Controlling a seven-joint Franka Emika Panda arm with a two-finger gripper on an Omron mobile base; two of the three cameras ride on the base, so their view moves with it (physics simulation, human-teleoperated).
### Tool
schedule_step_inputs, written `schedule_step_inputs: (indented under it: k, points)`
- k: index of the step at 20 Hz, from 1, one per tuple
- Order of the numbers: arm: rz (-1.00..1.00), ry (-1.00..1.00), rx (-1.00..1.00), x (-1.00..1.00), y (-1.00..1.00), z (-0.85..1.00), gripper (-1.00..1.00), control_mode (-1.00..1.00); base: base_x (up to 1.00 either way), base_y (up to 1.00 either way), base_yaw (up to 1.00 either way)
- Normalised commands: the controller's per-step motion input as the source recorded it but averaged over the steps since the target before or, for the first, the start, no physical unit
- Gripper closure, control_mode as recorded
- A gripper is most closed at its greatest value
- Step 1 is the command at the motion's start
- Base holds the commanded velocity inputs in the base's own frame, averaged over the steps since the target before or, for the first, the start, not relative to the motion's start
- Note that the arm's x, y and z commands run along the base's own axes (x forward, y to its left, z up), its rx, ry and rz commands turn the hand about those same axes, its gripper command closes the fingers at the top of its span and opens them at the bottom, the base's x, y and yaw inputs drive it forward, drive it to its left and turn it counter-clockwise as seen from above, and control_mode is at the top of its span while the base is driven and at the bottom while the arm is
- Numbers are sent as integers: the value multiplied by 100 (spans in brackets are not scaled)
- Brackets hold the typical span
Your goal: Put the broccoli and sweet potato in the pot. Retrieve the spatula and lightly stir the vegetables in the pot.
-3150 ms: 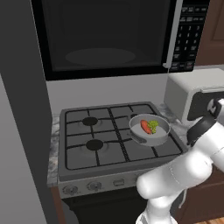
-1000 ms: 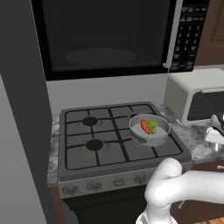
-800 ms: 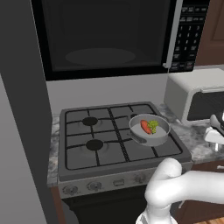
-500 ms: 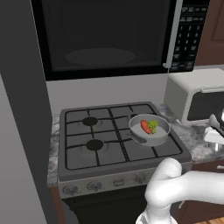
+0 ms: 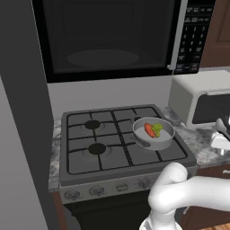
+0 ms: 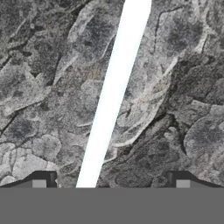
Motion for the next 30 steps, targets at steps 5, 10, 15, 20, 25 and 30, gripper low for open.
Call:
schedule_step_inputs:
  k: [5, 10, 15, 20, 25, 30]
  points:
    - [-5, 0, 0, 2, 21, 0, -100, -100, 0, 0, 0]
    - [-8, 0, 0, 8, 20, -5, -100, -100, 0, 0, 0]
    - [-6, 0, 0, 12, 3, -28, -100, -100, 0, 0, 0]
    - [-3, 0, 0, 0, -2, -8, -100, -100, 0, 0, 0]
    - [0, 1, 0, 9, -7, -4, -100, -100, 0, 0, 0]
    - [0, 0, 0, 4, 0, -8, -100, -100, 0, 0, 0]
